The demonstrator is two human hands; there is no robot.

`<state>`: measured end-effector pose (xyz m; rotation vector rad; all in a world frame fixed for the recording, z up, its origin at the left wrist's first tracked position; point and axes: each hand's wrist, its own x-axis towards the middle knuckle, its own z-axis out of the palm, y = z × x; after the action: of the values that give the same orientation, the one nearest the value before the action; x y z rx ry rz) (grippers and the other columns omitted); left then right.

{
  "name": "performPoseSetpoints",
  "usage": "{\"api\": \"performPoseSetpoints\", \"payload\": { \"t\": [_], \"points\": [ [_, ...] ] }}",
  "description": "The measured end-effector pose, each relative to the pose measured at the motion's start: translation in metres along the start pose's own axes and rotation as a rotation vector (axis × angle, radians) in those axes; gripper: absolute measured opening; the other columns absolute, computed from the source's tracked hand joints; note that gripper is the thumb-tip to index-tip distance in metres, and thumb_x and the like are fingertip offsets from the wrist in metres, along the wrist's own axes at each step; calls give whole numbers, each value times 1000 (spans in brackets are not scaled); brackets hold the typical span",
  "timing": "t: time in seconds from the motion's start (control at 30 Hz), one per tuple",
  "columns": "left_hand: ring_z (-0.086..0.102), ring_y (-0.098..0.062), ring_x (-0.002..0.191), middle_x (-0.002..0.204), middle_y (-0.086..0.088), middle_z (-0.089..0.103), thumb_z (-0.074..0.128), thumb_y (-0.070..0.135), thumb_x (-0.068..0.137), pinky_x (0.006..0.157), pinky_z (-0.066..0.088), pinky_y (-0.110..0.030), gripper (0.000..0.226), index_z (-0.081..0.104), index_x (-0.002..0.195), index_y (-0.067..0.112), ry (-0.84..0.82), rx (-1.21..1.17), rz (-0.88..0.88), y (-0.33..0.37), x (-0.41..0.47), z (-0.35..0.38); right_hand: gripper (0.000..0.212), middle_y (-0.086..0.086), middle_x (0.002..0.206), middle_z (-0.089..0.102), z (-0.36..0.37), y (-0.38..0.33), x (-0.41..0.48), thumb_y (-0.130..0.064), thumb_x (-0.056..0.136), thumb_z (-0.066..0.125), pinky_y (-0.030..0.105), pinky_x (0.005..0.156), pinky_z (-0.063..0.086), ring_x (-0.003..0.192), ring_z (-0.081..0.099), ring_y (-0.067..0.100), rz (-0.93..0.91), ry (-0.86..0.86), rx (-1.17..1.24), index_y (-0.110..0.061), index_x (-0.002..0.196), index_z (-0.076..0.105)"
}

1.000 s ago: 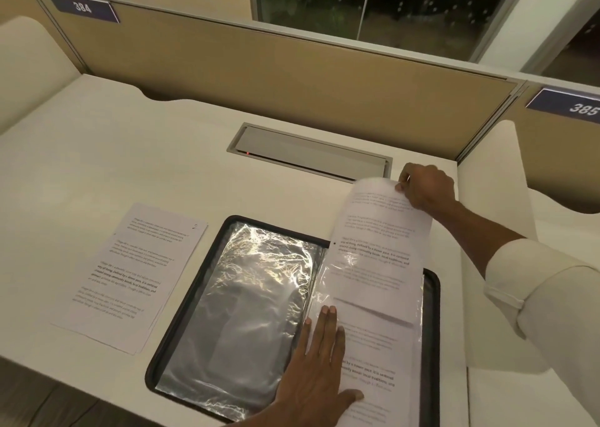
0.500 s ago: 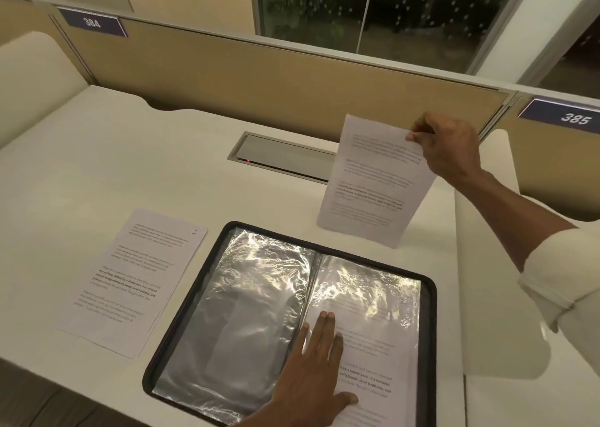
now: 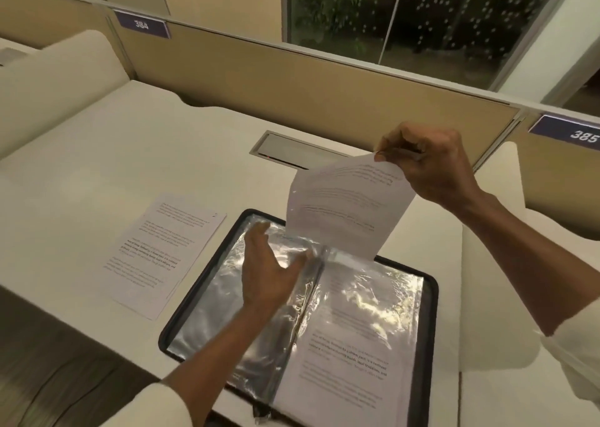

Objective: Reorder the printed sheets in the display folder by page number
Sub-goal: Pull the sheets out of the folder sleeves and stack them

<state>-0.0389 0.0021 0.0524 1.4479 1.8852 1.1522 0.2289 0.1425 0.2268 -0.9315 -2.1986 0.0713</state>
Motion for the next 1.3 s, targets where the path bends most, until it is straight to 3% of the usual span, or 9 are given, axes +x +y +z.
{"api": "performPoseSetpoints", "payload": {
  "t": [0.17,0.37,0.5,0.63,0.73,0.97,1.03,1.17,1.3],
  "points": [
    [60,-18,116,124,10,59,83,58,82,93,57,-43,60,60,127,25,95,-16,36,12,3,-44,7,-1,92,78,20,-34,8,-15,94,79,37,64,59,77,71,18,37,-64,186,-10,92,75],
    [74,2,81,92,17,78,72,45,97,64,61,-20,29,76,117,24,-30,-118,-72,-2,-11,-96,8,0,81,77,68,-58,21,-17,88,85,35,59,56,68,69,24,315,-93,455,-14,89,77],
    [77,-7,81,92,12,80,68,46,100,68,66,-37,24,76,107,24,-45,-215,-206,-28,-1,-129,22,-7,80,76,123,-71,23,-31,87,84,22,66,51,71,64,5,677,41,691,-13,96,76],
    [79,-18,84,95,4,81,69,46,100,75,67,-49,24,76,106,24,-67,-282,-311,-60,23,-168,58,16,108,78,188,-93,14,-52,81,85,48,80,64,97,77,31,958,4,853,-5,113,72],
    [79,-18,85,95,4,81,70,44,100,78,66,-48,24,77,106,22,-91,-278,-356,-87,45,-199,43,5,112,80,235,-124,4,-35,88,83,46,79,66,100,78,27,1075,-70,990,-11,122,73],
    [77,-20,81,89,5,80,73,44,97,68,63,-37,24,78,102,21,-87,-90,-391,-160,112,-260,24,3,111,80,343,-183,-3,-7,90,80,46,84,65,97,78,21,1235,-274,869,-12,113,76],
    [75,-19,79,87,4,78,74,41,97,65,59,-33,24,77,100,18,-106,16,-389,-181,129,-267,23,2,111,79,367,-198,-2,-10,91,80,45,80,67,95,78,20,1252,-315,845,-13,113,76],
    [73,-25,77,83,0,76,79,41,93,72,63,-47,26,73,85,17,-129,191,-391,-217,155,-269,26,-2,107,77,403,-218,0,-16,91,81,34,70,67,90,76,16,1273,-340,694,-17,117,75],
    [72,-30,79,86,-2,76,80,44,91,76,64,-49,28,72,85,18,-147,303,-412,-234,170,-267,20,-1,96,76,429,-226,-4,-26,89,83,43,72,67,81,76,18,1321,-345,545,-16,103,73]
  ]
}}
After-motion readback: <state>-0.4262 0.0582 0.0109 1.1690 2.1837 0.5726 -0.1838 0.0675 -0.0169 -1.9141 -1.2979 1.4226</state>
